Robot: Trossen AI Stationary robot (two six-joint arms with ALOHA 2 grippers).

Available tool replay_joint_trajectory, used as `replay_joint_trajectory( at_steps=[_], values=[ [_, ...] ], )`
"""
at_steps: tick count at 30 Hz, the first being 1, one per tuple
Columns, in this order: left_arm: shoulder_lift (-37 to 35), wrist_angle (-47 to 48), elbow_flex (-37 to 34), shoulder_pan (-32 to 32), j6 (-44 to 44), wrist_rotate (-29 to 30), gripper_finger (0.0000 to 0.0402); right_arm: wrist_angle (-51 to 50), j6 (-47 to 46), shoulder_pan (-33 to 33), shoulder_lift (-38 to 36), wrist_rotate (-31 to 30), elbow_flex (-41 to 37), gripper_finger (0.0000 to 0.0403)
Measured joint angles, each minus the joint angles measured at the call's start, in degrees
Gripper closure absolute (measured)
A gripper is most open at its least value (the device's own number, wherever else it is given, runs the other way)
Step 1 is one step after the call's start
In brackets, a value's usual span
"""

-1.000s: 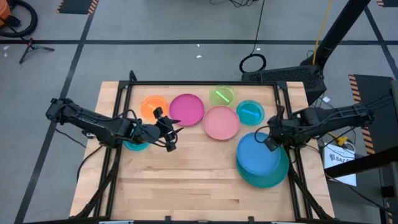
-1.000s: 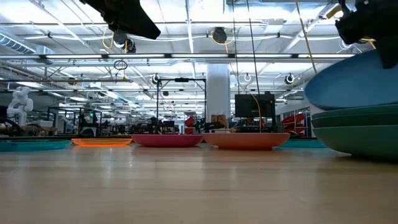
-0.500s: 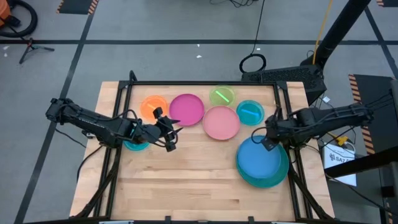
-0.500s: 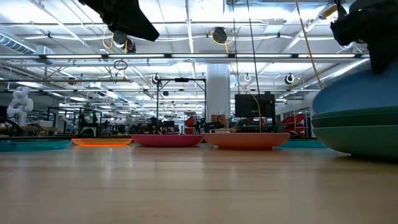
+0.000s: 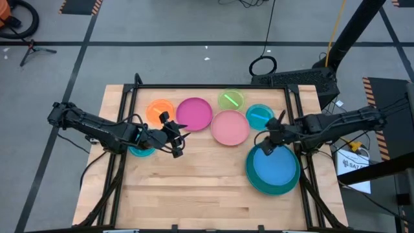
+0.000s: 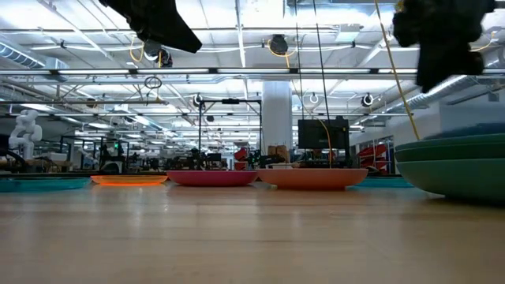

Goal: Stack plastic plates
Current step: Stack the light pink plate on top of the blue plate

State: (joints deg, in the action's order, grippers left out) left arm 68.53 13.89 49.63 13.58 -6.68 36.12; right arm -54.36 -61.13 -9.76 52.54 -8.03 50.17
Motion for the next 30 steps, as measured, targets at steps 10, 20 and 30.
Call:
replay_joint_trajectory(
  at_steps=[10, 20, 30],
  values=[
    [0.0, 0.12, -0.02, 0.0, 0.45, 0.0, 0.0247, 26.04, 12.29, 0.52, 13.67, -1.15, 0.0, 0.0305],
    [0.0, 1.33, -0.02, 0.0, 0.48, -0.02, 0.0247, 23.89, 19.08, 6.35, 27.24, 2.12, 5.56, 0.0305],
    [0.02, 1.49, -0.02, 0.0, 0.83, -0.02, 0.0247, 18.65, 47.84, 7.39, 38.05, 2.03, 15.42, 0.0305]
  ],
)
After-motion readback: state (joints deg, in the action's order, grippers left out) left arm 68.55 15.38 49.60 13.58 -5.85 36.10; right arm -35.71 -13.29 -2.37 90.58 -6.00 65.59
